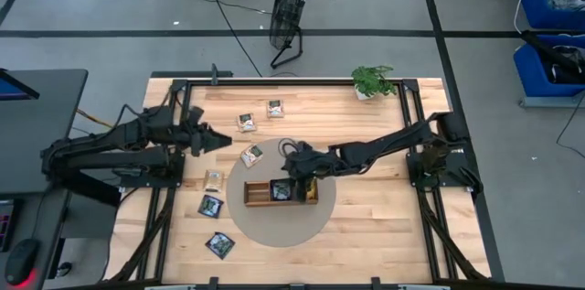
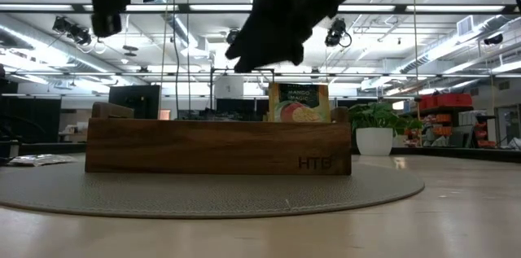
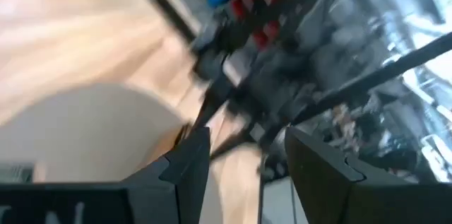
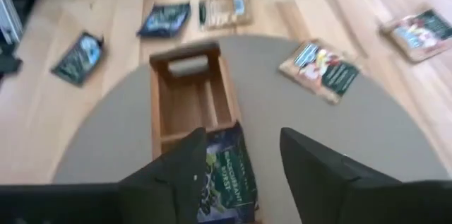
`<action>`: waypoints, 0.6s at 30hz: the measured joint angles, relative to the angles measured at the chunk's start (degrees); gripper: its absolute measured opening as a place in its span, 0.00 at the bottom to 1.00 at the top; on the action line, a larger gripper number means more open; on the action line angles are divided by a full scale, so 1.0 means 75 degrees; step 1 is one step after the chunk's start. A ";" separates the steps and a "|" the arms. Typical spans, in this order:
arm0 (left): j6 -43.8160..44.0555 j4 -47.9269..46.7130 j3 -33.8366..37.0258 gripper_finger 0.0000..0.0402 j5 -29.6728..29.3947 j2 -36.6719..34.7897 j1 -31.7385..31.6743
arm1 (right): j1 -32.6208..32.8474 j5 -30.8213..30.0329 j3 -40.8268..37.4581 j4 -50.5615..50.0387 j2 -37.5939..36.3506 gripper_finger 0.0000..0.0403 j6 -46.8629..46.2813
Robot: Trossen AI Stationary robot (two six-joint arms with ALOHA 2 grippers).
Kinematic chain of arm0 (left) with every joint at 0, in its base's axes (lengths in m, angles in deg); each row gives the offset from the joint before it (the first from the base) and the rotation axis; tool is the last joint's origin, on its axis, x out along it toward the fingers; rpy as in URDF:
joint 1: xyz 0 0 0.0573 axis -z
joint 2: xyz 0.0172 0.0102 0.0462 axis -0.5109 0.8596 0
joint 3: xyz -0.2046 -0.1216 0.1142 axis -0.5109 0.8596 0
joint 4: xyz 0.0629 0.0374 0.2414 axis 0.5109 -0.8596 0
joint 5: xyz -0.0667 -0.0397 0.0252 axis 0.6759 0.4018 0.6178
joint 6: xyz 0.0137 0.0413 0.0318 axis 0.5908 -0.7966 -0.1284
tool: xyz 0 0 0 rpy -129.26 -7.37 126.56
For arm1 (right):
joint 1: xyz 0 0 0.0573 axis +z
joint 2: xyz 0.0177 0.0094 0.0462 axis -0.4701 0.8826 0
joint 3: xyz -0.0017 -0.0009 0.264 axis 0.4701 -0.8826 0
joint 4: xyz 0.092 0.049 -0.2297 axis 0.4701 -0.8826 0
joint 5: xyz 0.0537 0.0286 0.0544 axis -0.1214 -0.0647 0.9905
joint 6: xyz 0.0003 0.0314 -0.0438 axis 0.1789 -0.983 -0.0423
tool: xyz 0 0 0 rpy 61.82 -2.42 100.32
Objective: Pick & Place Tea
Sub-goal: Put the violet tea bag into the middle section of the wooden organizer
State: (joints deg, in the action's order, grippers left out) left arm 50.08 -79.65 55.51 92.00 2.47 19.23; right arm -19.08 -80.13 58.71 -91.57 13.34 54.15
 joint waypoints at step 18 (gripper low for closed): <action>0.1118 -0.2883 0.0000 0.47 0.0209 0.0602 0.2585 | -0.0792 -0.0477 0.0015 -0.0967 -0.1624 0.49 0.0318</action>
State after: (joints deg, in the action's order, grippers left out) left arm 58.46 -101.27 55.51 93.57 6.99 38.61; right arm -25.02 -83.71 58.82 -98.82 1.16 56.53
